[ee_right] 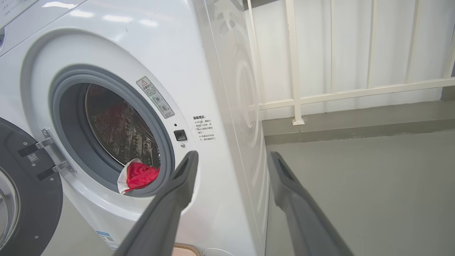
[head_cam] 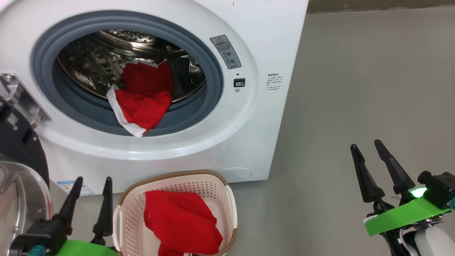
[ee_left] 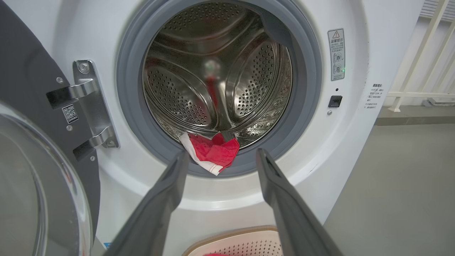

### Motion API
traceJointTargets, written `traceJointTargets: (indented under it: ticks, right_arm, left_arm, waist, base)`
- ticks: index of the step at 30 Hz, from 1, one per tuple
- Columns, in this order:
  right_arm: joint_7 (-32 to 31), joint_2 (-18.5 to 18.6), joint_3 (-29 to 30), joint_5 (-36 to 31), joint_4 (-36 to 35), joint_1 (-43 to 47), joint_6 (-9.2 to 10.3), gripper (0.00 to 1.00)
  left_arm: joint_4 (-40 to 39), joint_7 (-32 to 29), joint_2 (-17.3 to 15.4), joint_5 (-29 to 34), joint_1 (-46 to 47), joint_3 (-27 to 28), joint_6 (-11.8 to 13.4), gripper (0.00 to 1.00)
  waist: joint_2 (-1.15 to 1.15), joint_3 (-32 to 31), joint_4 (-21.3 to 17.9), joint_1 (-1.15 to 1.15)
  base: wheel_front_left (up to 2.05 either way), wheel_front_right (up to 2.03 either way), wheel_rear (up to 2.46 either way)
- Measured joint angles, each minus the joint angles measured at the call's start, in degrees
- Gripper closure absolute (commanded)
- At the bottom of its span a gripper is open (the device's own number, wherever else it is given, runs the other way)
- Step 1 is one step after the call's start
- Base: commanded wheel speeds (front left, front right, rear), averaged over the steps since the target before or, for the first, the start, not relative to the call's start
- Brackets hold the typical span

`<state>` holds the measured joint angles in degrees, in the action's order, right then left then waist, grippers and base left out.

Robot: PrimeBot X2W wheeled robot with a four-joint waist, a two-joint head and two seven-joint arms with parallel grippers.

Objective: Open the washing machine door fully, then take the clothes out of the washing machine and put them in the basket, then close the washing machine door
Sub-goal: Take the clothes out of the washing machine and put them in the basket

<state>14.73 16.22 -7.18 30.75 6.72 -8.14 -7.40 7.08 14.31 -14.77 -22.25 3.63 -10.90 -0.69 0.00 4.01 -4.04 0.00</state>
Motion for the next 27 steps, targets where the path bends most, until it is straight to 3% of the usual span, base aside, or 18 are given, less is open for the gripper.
traceJointTargets:
  ticks: [27]
  right_arm:
    - [0.00, 0.37, -0.85, 0.00, 0.02, -0.01, 0.00, 0.00]
  left_arm:
    - [0.26, -0.36, -0.55, -0.20, 0.20, -0.52, 0.52, 0.00]
  waist:
    - [0.00, 0.87, -0.43, 0.00]
  base:
    - [0.00, 0.00, 0.00]
